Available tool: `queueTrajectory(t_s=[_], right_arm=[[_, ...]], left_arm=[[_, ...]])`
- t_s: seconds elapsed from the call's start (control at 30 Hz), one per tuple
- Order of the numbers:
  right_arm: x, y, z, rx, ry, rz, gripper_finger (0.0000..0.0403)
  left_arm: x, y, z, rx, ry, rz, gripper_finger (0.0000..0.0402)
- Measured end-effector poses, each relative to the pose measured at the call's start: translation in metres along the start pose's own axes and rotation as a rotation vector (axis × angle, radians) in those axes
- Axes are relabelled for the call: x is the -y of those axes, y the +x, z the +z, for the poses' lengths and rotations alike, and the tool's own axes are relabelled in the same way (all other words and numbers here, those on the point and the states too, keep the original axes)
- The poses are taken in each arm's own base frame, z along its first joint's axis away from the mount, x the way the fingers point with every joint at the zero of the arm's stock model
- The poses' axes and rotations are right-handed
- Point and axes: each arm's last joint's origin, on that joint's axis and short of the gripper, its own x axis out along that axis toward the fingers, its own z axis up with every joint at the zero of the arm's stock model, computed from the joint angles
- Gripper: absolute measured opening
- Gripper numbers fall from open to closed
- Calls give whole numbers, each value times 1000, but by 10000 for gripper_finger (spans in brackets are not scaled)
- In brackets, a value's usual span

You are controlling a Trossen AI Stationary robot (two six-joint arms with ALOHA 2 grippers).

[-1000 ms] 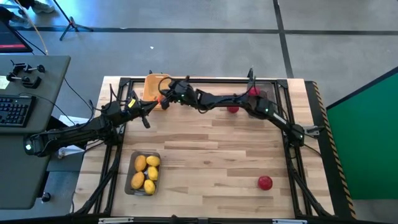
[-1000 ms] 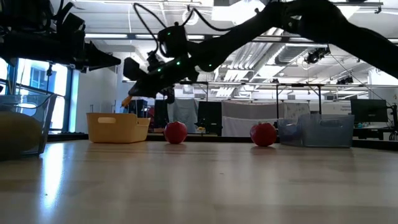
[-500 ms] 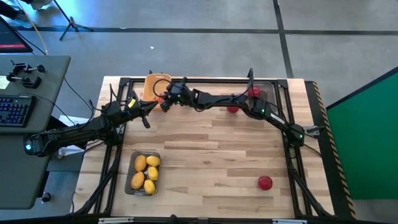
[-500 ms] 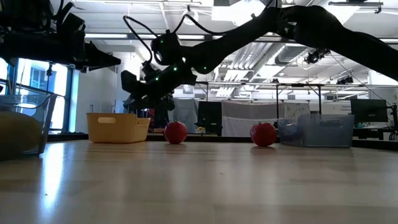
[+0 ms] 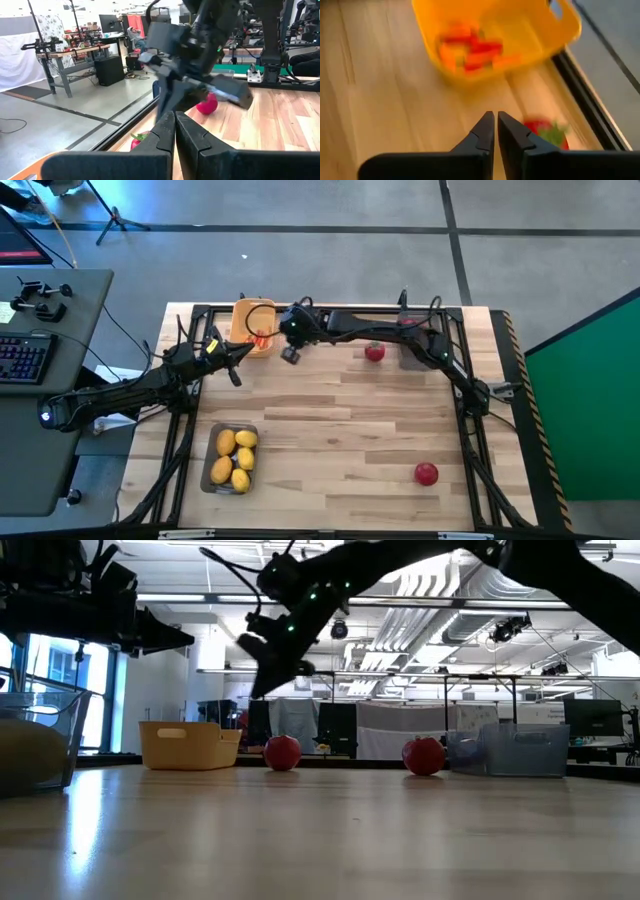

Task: Sort produce into baskets
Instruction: Put the tomato into the top gray bin

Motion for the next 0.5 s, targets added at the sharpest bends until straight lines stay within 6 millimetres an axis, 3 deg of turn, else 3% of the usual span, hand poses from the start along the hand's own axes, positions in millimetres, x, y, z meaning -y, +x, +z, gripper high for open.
queueTrajectory(t_s=[0.2, 0.37, 0.5], right_arm=[[1, -9, -21, -197, -98, 20, 2], [2, -16, -53, -314, -94, 63, 1], [7, -45, -81, -374, -50, 45, 0]], left_arm=[[0, 0, 0, -3, 0, 0, 0], [0, 0, -2, -19, 1, -3, 0], [0, 1, -2, -23, 2, -3, 0]])
